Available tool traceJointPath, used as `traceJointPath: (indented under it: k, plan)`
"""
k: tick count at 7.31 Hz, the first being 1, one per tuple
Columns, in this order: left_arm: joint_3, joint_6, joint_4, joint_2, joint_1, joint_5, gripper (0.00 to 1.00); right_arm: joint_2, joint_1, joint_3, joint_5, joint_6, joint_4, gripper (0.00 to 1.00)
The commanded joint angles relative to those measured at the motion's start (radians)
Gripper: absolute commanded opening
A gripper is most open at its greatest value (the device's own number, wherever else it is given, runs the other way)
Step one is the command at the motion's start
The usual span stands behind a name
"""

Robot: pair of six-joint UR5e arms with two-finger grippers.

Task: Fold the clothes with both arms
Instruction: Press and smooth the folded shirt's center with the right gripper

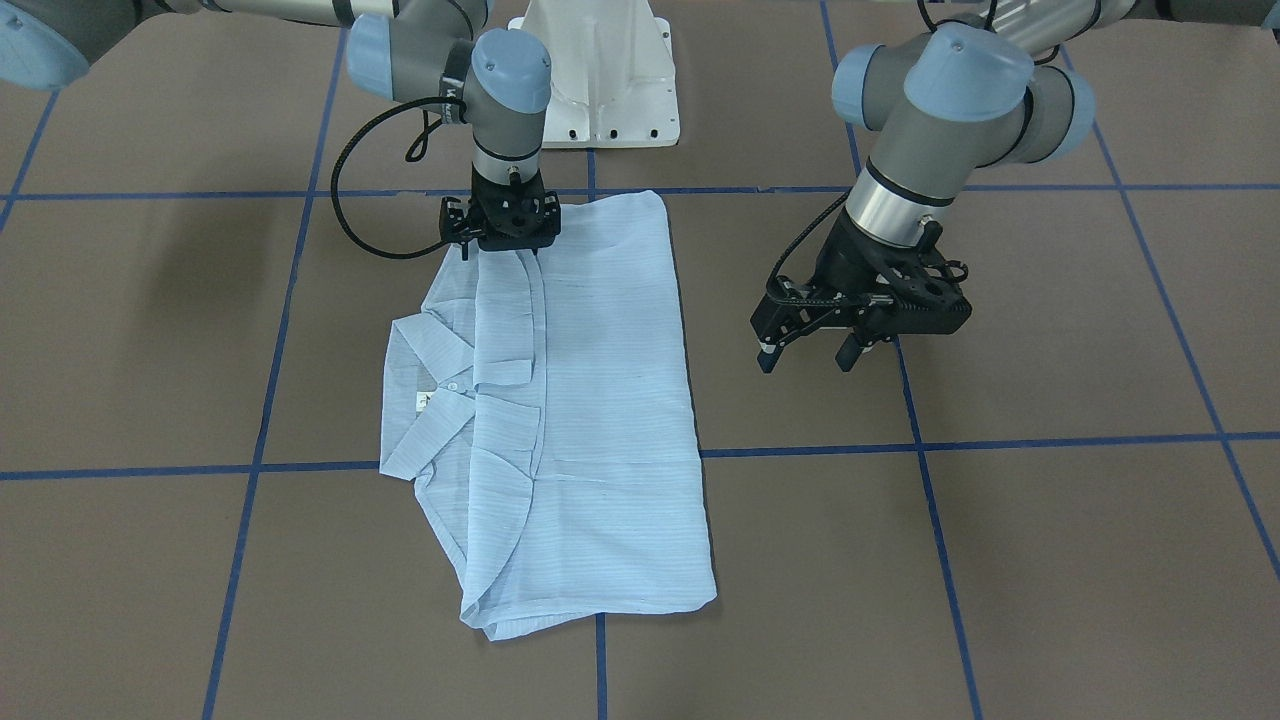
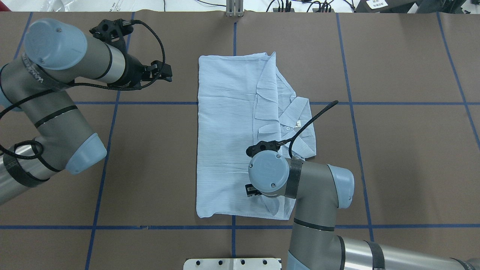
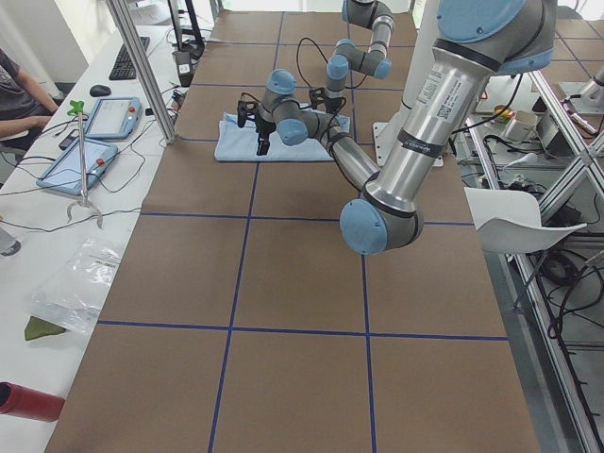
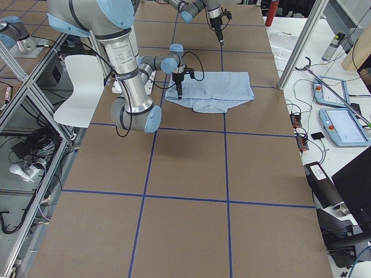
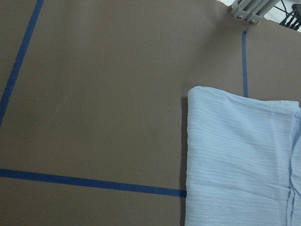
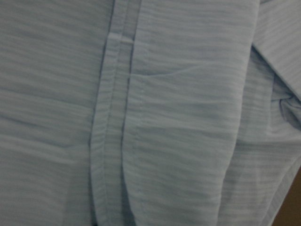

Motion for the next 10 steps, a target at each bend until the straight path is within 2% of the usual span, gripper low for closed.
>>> traceJointPath:
  k: [1,3,8,10]
  plan:
    - [0.002,-0.001,-0.001,-0.001,0.002,0.000,1.00,-0.003,0.024,0.010,0.005,-0.001,-0.027,1.00]
    - [0.007,-0.008,-0.001,-0.001,0.016,0.002,1.00,-0.009,0.045,0.086,0.004,-0.081,-0.134,1.00]
    - [0.016,-0.042,-0.018,-0.009,0.033,0.003,1.00,-0.057,0.048,0.093,-0.004,-0.081,-0.135,1.00]
    - [0.016,-0.045,-0.018,-0.018,0.041,0.003,1.00,-0.129,0.062,0.109,-0.010,-0.112,-0.129,1.00]
